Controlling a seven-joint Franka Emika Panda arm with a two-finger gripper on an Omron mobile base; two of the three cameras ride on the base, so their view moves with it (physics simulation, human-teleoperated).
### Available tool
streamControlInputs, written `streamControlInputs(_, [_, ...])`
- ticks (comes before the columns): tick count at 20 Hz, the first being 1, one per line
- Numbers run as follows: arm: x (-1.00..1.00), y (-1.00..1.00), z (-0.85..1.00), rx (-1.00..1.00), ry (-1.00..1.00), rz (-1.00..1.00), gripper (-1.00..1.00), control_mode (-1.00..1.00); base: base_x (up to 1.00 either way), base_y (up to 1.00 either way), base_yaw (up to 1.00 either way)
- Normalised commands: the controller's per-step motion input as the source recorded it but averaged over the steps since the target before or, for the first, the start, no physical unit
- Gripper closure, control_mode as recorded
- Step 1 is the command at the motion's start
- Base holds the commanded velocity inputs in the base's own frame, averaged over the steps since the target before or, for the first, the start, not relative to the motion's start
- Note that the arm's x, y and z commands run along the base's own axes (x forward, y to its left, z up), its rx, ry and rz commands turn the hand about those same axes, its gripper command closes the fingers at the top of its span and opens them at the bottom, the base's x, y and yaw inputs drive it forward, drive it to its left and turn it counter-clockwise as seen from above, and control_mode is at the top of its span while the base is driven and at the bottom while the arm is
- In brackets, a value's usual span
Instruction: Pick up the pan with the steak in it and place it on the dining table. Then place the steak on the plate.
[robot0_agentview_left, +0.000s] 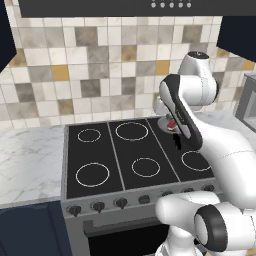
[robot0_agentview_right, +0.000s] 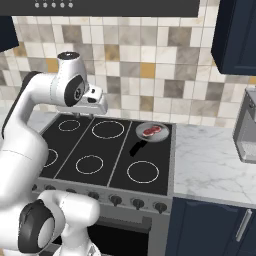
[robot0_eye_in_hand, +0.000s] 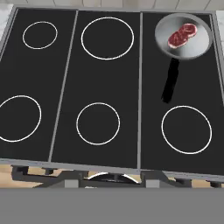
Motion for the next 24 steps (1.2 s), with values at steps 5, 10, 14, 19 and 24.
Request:
streamControlInputs(5, [-0.05,-0.15,-0.05,0.0,-0.04,-0.02,-1.0,-1.0,0.0,0.0,0.0])
streamControlInputs(10, [0.05,-0.63,-0.24,0.0,0.0,-0.11,-1.0,-1.0,0.0,0.0,0.0])
streamControlInputs(14, [0.17,-0.6,-0.26,0.0,0.01,-0.12,-1.0,-1.0,0.0,0.0,0.0])
streamControlInputs(19, [0.4,-0.42,-0.32,-0.01,0.05,-0.06,-1.0,-1.0,0.0,0.0,0.0])
streamControlInputs(24, [0.4,-0.34,-0.47,-0.04,0.08,-0.01,-1.0,-1.0,0.0,0.0,0.0])
